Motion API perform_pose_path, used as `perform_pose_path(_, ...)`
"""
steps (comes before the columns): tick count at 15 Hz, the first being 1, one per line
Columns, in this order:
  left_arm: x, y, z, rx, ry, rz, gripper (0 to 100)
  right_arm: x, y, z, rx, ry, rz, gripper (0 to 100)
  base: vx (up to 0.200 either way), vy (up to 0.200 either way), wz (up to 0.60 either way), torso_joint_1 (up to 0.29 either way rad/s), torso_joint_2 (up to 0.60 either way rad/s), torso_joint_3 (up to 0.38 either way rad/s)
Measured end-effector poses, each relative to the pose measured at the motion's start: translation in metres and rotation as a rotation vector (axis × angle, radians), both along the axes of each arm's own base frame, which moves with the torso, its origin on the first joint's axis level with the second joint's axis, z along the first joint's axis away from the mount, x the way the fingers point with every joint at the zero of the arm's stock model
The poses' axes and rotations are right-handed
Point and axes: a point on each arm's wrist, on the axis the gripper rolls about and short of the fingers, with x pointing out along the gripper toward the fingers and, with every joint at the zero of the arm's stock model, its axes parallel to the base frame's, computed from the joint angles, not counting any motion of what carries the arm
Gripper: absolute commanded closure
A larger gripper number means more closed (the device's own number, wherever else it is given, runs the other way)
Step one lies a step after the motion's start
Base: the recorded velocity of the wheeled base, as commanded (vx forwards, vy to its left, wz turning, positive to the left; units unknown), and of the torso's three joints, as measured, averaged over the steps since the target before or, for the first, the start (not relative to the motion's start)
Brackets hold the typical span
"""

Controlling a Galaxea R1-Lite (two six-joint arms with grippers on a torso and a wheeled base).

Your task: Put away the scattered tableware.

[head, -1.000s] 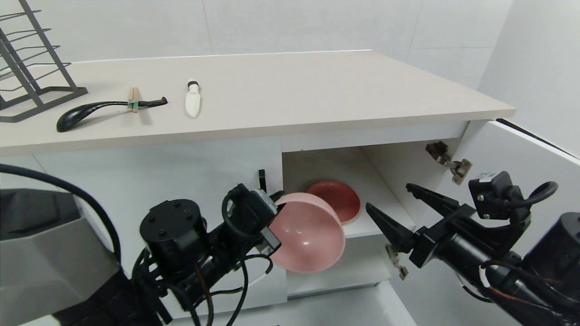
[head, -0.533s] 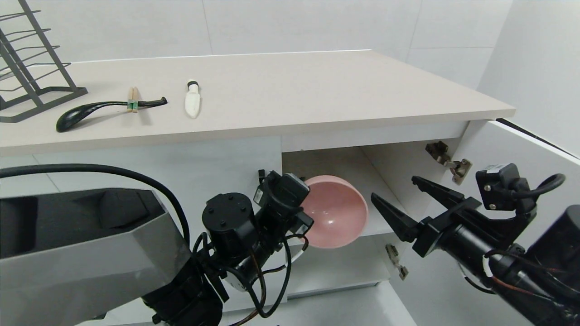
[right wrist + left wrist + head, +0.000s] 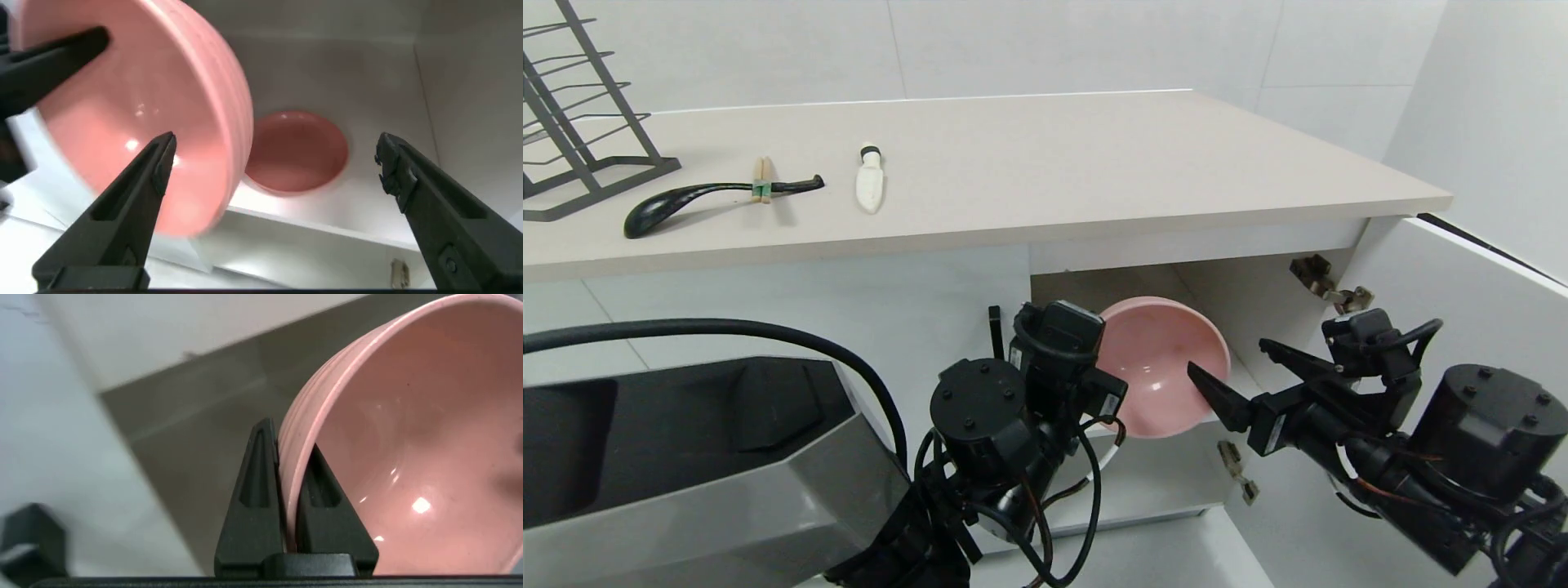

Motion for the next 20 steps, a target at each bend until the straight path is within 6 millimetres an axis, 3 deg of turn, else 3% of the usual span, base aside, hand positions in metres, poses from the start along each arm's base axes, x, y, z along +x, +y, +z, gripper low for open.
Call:
perform_pose_path(6, -0.007, -0.006, 0.000, -0.015, 0.009, -0.025, 100, 0.011, -0.005, -0.014, -0.027, 0.049, -0.041, 0, 0.000, 0.000, 0.00, 0.000, 0.00, 0.000)
perform_pose_path(7, -0.007, -0.006, 0.000, -0.017, 0.009, -0.025, 100, 0.011, -0.005, -0.014, -0.025, 0.046, -0.041, 100, 0.000, 0.000, 0.00, 0.000, 0.00, 0.000)
perform_pose_path(17, -0.010, -0.007, 0.000, -0.017, 0.011, -0.032, 100, -0.006, 0.010, -0.003, -0.007, 0.013, 0.045, 100, 0.000, 0.000, 0.00, 0.000, 0.00, 0.000)
perform_pose_path(18, -0.011, -0.008, -0.001, -0.025, 0.017, -0.041, 0, -0.006, 0.010, -0.003, -0.006, 0.013, 0.049, 100, 0.000, 0.000, 0.00, 0.000, 0.00, 0.000)
perform_pose_path(20, -0.015, -0.011, 0.000, -0.046, 0.028, -0.060, 0, -0.006, 0.011, -0.002, -0.005, 0.009, 0.053, 100, 0.000, 0.000, 0.00, 0.000, 0.00, 0.000)
